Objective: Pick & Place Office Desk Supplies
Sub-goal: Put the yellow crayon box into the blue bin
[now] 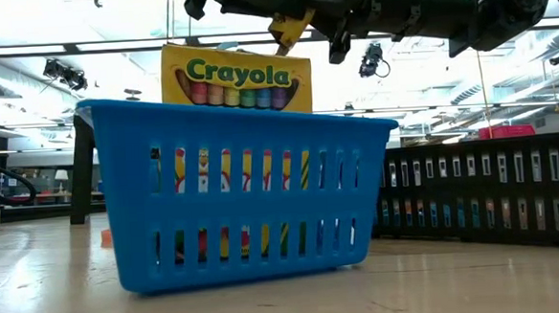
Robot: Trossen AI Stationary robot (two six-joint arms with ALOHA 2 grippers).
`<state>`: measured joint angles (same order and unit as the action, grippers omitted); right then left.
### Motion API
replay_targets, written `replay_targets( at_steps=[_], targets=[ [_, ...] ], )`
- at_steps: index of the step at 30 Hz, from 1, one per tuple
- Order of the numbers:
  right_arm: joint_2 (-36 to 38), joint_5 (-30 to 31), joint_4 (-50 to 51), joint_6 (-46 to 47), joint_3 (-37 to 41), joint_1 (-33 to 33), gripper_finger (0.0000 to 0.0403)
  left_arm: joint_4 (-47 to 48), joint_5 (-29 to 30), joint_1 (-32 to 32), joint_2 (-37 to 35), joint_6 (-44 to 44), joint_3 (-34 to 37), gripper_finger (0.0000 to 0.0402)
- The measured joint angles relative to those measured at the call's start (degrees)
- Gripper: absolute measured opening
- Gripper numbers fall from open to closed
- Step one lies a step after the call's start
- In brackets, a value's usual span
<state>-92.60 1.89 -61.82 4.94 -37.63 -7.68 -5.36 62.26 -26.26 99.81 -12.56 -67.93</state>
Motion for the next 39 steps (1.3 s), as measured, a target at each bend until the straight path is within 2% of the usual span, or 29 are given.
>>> replay_targets(
  at_steps=[11,21,27,29,32,35,39],
  targets=[
    [0.0,-1.5,0.2,-1.3,0.0,-0.1,0.0040,0.7,0.3,-1.1,0.0,1.2,0.0,0.0031],
    [-0.1,-1.3,-0.6,-9.8,-0.3,-3.6,0.0040,-0.3,1.1,-5.4,0.0,5.5,-0.1,0.0031],
    [-0.1,-4.5,-0.5,-11.7,-0.4,-3.7,0.0039,-0.6,1.2,-8.1,0.1,8.0,-0.2,0.0048],
    [-0.1,-5.9,-0.2,-12.4,-0.3,-3.5,0.0028,-0.3,1.6,-8.4,0.1,8.3,-0.2,0.0048],
    [0.0,-7.3,1.3,-12.5,0.3,-3.1,0.0028,1.1,3.8,-9.0,0.0,8.5,0.0,0.0048],
    [-0.1,-7.9,1.8,-12.7,0.2,-3.0,0.0028,1.7,3.5,-9.2,-0.3,7.8,0.0,0.0044],
    [0.0,-7.1,3.7,-13.3,0.2,-2.7,0.0028,2.5,4.6,-9.1,-0.3,7.0,0.0,0.0018]
  ],
)
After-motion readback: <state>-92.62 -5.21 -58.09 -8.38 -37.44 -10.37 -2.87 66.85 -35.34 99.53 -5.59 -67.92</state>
